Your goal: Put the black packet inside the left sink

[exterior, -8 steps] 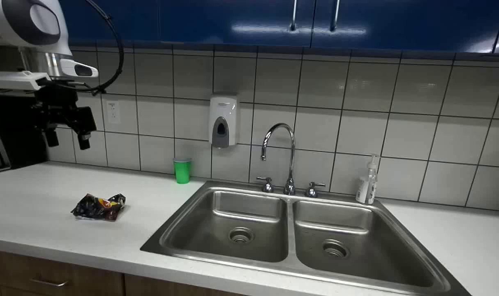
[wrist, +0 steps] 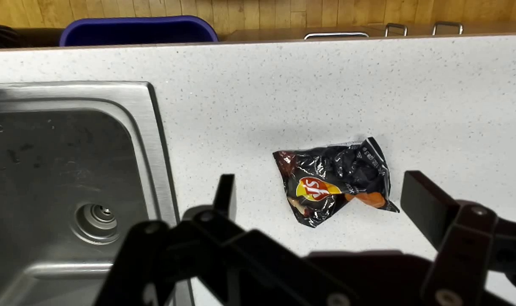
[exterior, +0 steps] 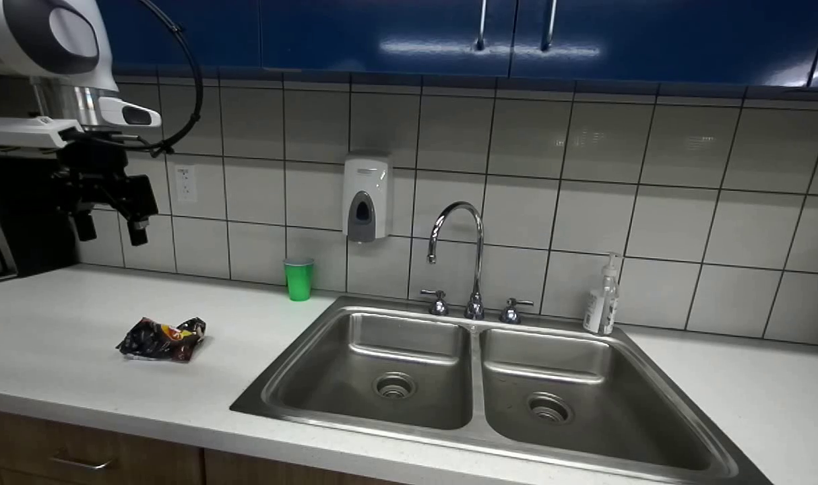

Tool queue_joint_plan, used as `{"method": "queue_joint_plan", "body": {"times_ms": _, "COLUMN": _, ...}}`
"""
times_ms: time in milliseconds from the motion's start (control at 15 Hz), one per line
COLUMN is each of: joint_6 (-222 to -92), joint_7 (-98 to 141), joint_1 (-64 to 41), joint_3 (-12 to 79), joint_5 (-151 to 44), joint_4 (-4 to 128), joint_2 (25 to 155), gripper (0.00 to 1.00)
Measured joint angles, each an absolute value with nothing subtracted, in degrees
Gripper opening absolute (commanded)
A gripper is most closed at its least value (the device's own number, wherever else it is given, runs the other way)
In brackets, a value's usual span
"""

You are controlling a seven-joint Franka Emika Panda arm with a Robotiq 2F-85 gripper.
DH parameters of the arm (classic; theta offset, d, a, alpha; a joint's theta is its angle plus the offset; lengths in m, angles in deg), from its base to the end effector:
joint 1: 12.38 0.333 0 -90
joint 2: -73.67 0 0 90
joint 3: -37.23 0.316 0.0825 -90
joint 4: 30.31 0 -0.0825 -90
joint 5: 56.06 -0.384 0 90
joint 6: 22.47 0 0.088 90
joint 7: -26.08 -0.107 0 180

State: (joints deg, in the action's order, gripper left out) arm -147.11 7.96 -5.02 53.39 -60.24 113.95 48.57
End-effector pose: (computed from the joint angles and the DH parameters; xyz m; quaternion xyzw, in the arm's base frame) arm 0.3797 0.1698 0.4337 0.9986 0.0173 0.0484 0.0124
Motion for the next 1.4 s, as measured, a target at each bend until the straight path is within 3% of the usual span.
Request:
{"method": "queue_joint_plan", "body": {"times_ms": 867, "joint_6": -147.1, "joint_7": 8.1, "joint_1": -4.9, "joint_3": 53.2, "joint_5": -60.2, "joint_4": 114.0, "joint_2": 48.6, "gripper": 1.00}}
{"method": "queue_joint_plan", "body": {"times_ms": 1400, "joint_6": -148.3, "joint_7": 24.7, "joint_1": -4.6, "joint_3": 44.8, "joint_5": -60.5, "joint_4": 116.0, "joint_2": 51.3, "gripper": 1.00}}
